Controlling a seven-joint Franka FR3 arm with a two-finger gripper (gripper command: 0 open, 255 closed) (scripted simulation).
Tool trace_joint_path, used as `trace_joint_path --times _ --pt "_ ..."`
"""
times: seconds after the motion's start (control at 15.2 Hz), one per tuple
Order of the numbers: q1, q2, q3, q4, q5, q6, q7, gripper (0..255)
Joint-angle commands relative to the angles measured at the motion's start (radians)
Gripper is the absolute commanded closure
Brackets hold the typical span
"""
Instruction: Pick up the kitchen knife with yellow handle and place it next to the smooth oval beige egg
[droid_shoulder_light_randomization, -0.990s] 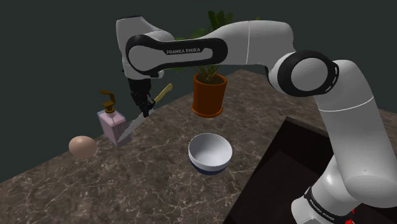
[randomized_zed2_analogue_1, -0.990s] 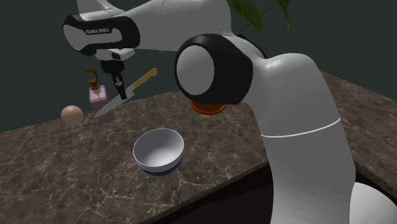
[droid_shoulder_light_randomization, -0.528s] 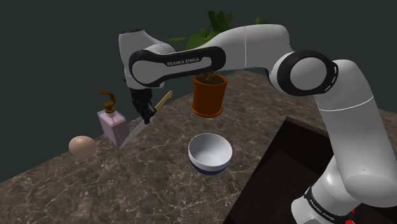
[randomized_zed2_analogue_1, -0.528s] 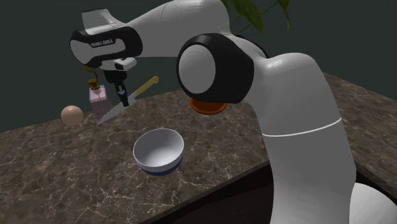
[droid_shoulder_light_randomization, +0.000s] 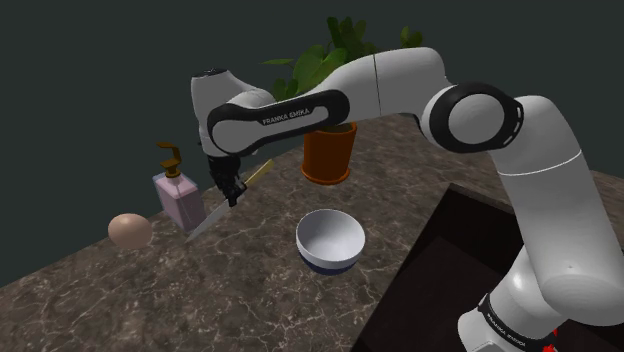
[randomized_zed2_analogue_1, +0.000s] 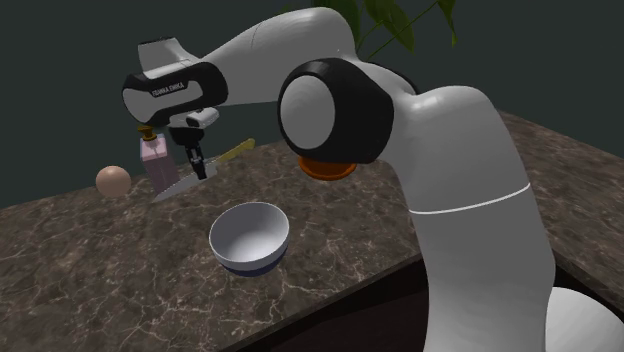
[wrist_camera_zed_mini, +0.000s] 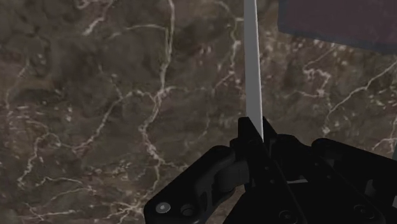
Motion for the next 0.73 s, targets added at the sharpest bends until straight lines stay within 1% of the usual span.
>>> trace_joint_path --times 0.0,0.13,0.66 --pt "0.0 0.006 -0.002 -0.018 -0.004 0.023 0.005 255" --pt "-0.001 0.016 -0.005 -0.032 -0.008 0.046 0.009 255" --pt "-0.001 0.016 -0.005 -0.032 -0.008 0.046 0.009 255"
